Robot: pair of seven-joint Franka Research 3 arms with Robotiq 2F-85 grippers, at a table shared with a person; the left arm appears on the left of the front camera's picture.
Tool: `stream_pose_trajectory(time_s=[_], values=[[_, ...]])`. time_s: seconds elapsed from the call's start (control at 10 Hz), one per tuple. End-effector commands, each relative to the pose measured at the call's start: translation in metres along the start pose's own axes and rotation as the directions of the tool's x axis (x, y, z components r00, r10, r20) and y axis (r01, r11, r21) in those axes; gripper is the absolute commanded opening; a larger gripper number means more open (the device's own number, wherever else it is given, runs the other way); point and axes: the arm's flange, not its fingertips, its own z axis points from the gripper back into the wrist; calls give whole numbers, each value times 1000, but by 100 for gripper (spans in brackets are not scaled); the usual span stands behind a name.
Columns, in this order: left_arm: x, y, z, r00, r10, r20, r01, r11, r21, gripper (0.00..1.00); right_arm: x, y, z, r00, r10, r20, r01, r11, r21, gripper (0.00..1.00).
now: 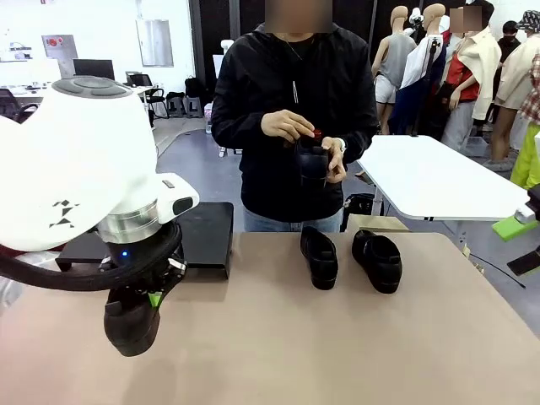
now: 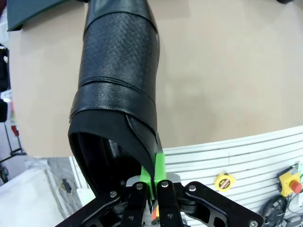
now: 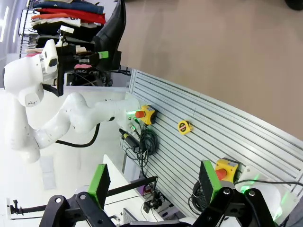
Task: Organize the shoes by placing them on the stand.
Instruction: Place the Shoe from the middle of the table onto the Shoes Stand.
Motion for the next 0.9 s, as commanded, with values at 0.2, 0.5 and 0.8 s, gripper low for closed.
stream_pose_trajectory(time_s=[0.2, 0.5, 0.8], values=[[70, 69, 9, 982, 139, 131, -148, 987, 58, 0, 1, 0, 4, 1000, 26, -3, -26, 1000, 7, 100], [138, 175, -6, 984, -36, 174, -5, 973, 232, 0, 1, 0, 4, 1000, 26, -3, -26, 1000, 7, 100], [199, 231, -56, 992, -49, 113, 24, 976, 216, 0, 1, 0, 4, 1000, 26, -3, -26, 1000, 7, 100]])
